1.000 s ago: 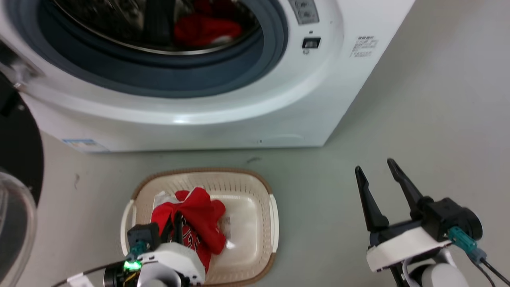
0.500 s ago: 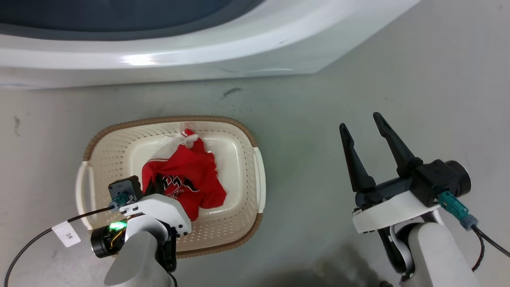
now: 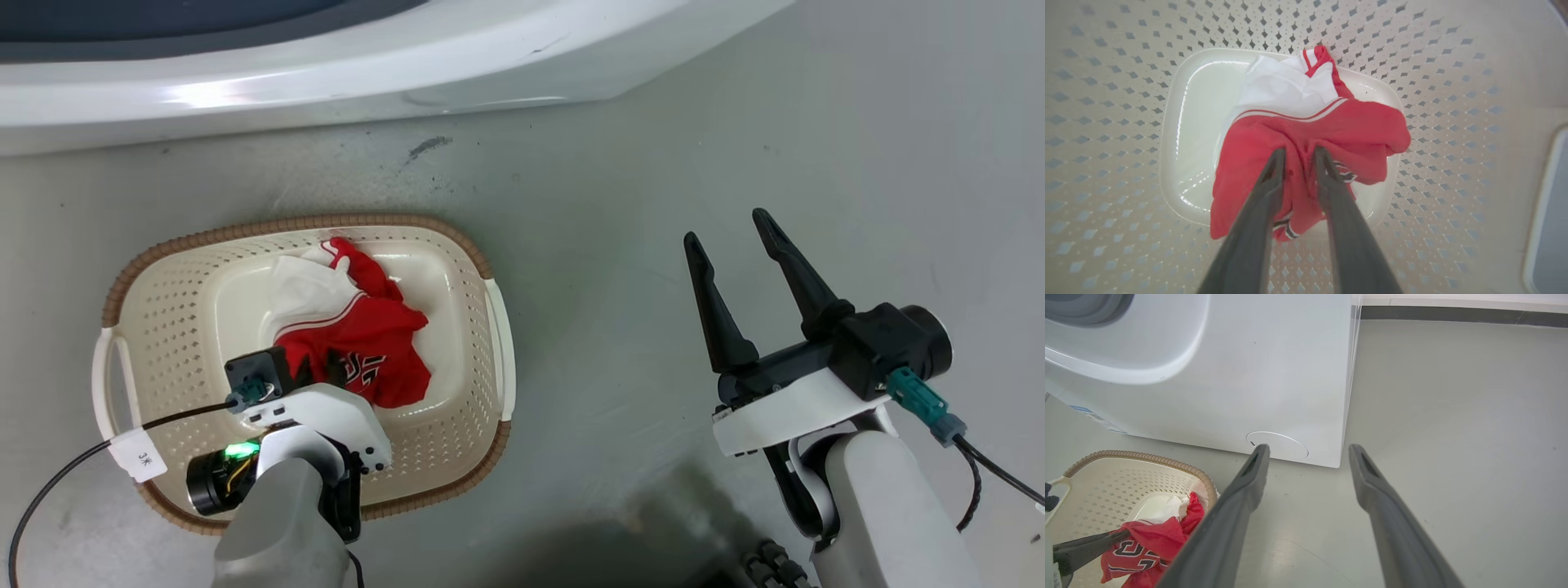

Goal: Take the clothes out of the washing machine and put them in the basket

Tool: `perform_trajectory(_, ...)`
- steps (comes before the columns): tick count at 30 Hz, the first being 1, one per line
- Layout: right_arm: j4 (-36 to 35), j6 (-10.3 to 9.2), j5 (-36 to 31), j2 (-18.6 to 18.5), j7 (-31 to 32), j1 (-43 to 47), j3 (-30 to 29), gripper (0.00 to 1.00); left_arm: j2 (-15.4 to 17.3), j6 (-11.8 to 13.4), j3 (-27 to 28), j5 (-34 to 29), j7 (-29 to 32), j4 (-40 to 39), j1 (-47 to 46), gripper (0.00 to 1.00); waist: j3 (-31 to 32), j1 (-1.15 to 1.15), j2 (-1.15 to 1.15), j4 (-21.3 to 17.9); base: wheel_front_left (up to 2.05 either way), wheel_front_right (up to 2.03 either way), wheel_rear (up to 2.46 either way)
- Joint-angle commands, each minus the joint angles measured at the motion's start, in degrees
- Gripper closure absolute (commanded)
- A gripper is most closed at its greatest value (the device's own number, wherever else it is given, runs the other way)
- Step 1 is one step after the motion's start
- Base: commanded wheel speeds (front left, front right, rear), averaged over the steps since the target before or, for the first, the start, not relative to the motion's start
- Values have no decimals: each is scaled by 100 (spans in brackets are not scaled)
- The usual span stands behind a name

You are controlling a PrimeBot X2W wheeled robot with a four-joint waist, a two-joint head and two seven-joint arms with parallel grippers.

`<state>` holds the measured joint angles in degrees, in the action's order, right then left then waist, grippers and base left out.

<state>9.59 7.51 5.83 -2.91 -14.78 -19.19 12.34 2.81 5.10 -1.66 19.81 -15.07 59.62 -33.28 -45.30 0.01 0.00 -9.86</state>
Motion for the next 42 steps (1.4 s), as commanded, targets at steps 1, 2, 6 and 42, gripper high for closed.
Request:
perform_trajectory(1, 80, -4, -2, 5, -28, -38, -26, 0, 9, -2, -76, -53, -14, -53, 12, 0, 162, -1, 0, 42, 0, 0, 0)
perform_trajectory(2, 124, -4, -22, 1, -32, -4, -48, 0, 10, -9, -92, -23, -14, -112, 60, 0, 274, -1, 0, 69, 0, 0, 0)
perform_trajectory(6, 209, -4, -82, -1, -41, 203, -168, 0, 9, -67, -247, -2, -15, -468, 325, 0, 797, -1, 0, 207, 0, 0, 0)
perform_trajectory(42, -994, -4, -127, 4, 706, 1771, -914, 0, 9, -49, -1363, -432, -15, -3151, -337, 0, 2845, -1, 0, 767, 0, 0, 0)
